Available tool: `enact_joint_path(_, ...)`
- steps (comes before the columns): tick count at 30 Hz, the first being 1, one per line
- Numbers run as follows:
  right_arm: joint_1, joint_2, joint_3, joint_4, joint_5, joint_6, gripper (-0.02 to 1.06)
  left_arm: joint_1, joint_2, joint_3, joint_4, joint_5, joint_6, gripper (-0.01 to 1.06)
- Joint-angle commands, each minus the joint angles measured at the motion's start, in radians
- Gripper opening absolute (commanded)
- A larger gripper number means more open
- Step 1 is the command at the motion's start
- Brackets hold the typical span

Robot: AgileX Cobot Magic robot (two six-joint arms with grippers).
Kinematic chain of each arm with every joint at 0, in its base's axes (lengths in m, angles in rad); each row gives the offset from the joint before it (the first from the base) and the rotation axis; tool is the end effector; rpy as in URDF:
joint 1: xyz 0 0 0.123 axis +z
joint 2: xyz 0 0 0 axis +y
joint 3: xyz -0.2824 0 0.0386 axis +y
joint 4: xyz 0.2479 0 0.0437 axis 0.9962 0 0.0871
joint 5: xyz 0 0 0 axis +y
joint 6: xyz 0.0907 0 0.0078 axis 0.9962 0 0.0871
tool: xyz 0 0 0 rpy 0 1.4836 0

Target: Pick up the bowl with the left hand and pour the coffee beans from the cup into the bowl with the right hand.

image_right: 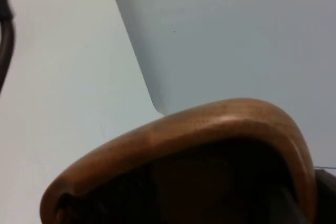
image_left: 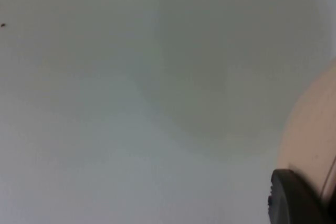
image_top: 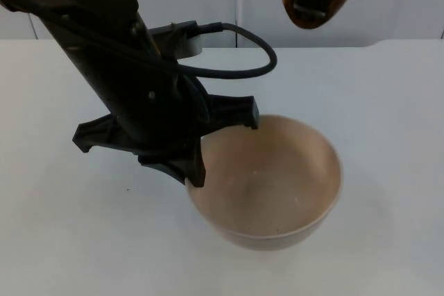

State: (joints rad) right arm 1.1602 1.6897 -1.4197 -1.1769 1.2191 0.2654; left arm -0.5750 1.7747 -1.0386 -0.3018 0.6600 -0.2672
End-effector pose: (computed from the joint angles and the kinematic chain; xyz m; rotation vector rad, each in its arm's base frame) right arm 0.2110 0.2868 0.3369 -1.2396 1.7274 -0.9072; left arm 0.2704 -0.1951 0.1717 0.1375 2.9558 -0.4512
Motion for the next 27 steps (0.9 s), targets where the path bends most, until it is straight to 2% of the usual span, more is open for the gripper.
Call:
enact_joint_path(1,0.019,-0.007,0.036,-0.085,0.002,0.047,0.0,-0.006,-0.008,0.004,-0.015,-0.01,-0.003,0.0)
enact_joint_path(14,0.05,-0.001,0.078,-0.169,0.002,0.063,0.0,-0.006,-0.008,0.004,-0.015,-0.01,-0.003,0.0)
enact_joint_path(18,0.079,-0.001,0.117,-0.244,0.002,0.11,0.0,-0.006,-0.008,0.004,-0.015,-0.01,-0.003,0.0)
enact_joint_path(27,0.094,-0.001,0.123,-0.26,0.002,0.12,0.0,-0.006,-0.008,0.004,-0.015,-0.01,-0.003,0.0)
